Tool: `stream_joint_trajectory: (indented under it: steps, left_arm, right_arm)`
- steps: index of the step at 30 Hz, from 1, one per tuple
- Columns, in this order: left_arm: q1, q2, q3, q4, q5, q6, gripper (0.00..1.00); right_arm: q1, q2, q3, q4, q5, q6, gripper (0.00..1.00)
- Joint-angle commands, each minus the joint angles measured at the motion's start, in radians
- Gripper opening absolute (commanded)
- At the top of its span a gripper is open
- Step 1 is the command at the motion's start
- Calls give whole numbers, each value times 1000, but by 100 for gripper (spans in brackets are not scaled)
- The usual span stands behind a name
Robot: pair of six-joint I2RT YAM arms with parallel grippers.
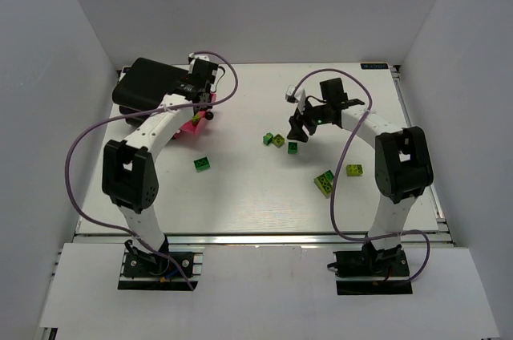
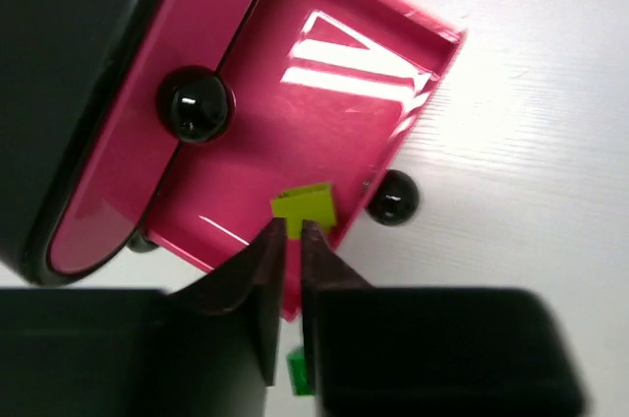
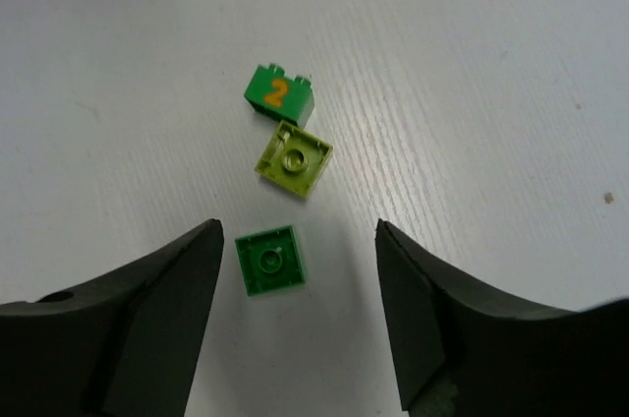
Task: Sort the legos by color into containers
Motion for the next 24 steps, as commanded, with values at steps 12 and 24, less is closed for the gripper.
stream_joint_trajectory:
  steps: [12,24]
  left_arm:
    - [4,-521,-314,28,227,-244,62]
    - [4,-725,-495,-27,186,-350,62]
  right_arm:
    - [121,235,230,-165,175,-52,86]
    - [158,279,213,-59,316,66,64]
